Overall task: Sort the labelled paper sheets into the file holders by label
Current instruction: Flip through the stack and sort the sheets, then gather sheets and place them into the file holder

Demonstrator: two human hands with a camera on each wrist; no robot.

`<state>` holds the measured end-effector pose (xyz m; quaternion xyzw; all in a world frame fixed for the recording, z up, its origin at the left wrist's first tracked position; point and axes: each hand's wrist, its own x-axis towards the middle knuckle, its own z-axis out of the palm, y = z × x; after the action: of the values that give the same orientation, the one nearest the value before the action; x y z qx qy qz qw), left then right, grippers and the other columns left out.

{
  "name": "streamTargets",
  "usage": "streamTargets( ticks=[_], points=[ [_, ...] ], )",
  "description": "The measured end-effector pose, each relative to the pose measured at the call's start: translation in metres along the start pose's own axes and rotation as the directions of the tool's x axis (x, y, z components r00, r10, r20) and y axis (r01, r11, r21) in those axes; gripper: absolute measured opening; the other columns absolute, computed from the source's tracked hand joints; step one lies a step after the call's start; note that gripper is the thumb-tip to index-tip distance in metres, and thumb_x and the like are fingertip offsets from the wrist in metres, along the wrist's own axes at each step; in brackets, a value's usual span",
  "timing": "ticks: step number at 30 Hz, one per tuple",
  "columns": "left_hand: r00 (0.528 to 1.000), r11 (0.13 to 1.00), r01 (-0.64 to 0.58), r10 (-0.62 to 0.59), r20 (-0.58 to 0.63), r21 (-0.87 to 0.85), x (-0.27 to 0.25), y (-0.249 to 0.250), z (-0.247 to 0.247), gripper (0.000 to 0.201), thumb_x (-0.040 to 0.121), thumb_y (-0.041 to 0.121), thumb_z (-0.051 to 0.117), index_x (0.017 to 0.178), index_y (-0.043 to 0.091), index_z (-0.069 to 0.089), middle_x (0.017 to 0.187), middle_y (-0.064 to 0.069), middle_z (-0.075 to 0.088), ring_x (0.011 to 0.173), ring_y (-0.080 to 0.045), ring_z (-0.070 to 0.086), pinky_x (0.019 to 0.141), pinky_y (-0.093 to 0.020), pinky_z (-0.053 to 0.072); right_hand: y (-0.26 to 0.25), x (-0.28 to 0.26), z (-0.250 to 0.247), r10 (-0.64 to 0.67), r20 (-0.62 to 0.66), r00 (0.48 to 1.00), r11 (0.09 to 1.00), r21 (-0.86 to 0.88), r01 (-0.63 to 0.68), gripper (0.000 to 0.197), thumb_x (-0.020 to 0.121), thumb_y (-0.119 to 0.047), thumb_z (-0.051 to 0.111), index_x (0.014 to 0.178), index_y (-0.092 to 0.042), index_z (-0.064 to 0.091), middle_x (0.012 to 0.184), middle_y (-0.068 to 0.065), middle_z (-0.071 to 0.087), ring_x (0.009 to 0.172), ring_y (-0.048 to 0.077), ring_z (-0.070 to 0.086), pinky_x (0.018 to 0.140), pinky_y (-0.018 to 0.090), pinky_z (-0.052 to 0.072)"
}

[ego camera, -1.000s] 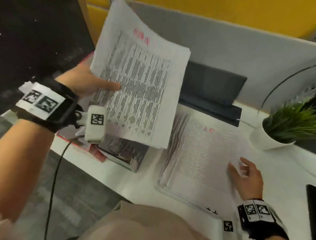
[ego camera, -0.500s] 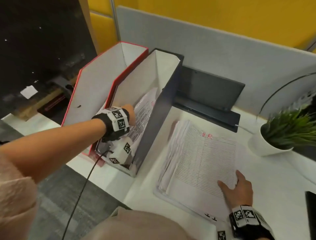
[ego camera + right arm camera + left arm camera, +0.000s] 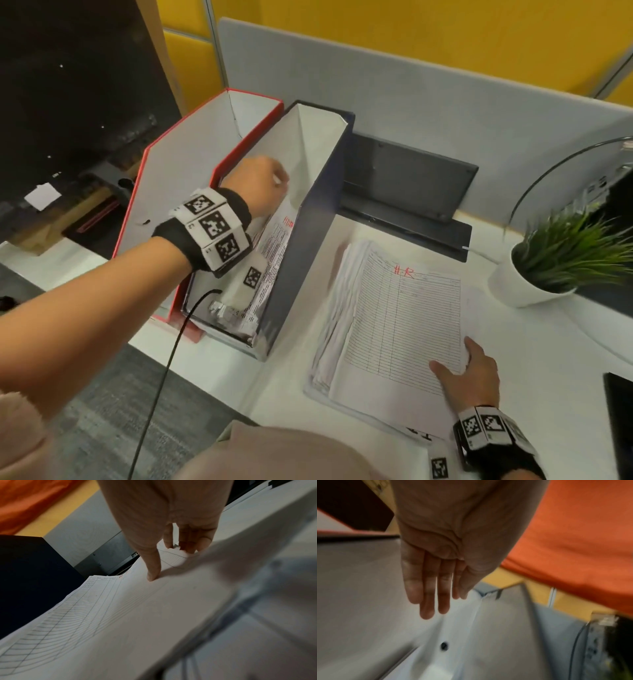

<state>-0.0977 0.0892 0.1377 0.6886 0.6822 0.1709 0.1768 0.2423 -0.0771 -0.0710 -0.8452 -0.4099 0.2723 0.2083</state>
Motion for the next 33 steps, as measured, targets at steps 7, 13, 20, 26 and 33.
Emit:
streamTargets(
  ticks=[7, 13, 20, 26, 33],
  points=[
    [0.894, 0.844, -0.414, 0.307, -0.328, -0.340, -0.046, 0.078, 0.020, 0.015, 0.089, 0.015, 0.052, 0.097, 0.020, 0.064, 0.081, 0.007, 0.063, 0.068, -0.007, 0.058, 0.066, -0.025, 0.051, -0.004, -0.002, 0.002, 0.003, -0.005, 1.000, 0.999, 0.039, -0.002, 0.087, 0.071, -0.024, 0.080, 0.143, -0.014, 0.032, 0.136, 0.019, 0.039, 0.126, 0.034, 0.040, 0.107, 0.044, 0.035],
    [0.965, 0.966, -0.234, 0.244, 0.095, -0.111, -0.061, 0.076, 0.126, 0.021, 0.090, 0.027, 0.053, 0.110, 0.024, 0.058, 0.093, 0.005, 0.066, 0.083, -0.016, 0.061, 0.068, -0.025, 0.041, -0.006, -0.006, 0.000, 0.010, 0.026, 1.000, 0.999, 0.043, -0.011, 0.088, 0.073, -0.029, 0.077, 0.145, -0.019, 0.027, 0.133, 0.016, 0.039, 0.125, 0.030, 0.042, 0.106, 0.040, 0.036],
    [0.920, 0.995, 0.053, -0.081, 0.384, 0.081, -0.047, 0.031, 0.196, 0.031, 0.096, 0.033, 0.047, 0.100, 0.003, 0.055, 0.082, -0.008, 0.059, 0.066, -0.019, 0.050, 0.060, -0.029, 0.040, -0.004, -0.014, -0.002, 0.011, 0.057, 0.998, 0.993, 0.114, -0.017, 0.085, 0.076, -0.025, 0.074, 0.144, -0.027, 0.023, 0.127, 0.009, 0.037, 0.115, 0.024, 0.047, 0.098, 0.029, 0.040],
    [0.947, 0.996, 0.079, -0.063, 0.316, -0.038, -0.047, 0.037, 0.204, 0.039, 0.079, 0.039, 0.069, 0.063, 0.013, 0.045, 0.055, 0.000, 0.047, 0.047, -0.012, 0.044, 0.042, -0.020, 0.030, -0.002, -0.017, -0.004, -0.023, 0.080, 0.997, 0.996, 0.090, 0.016, 0.073, 0.078, -0.027, 0.072, 0.140, -0.031, 0.034, 0.123, 0.008, 0.036, 0.113, 0.024, 0.049, 0.102, 0.033, 0.044],
    [0.958, 0.998, 0.020, -0.003, 0.288, -0.054, -0.051, 0.041, 0.205, 0.032, 0.089, 0.022, 0.060, 0.064, 0.006, 0.049, 0.070, -0.008, 0.050, 0.066, -0.024, 0.054, 0.067, -0.033, 0.049, -0.010, -0.021, -0.001, -0.084, -0.017, 0.996, 0.984, -0.160, 0.080, 0.071, 0.074, -0.037, 0.074, 0.136, -0.029, 0.041, 0.132, 0.009, 0.029, 0.123, 0.025, 0.030, 0.105, 0.034, 0.032]
  ],
)
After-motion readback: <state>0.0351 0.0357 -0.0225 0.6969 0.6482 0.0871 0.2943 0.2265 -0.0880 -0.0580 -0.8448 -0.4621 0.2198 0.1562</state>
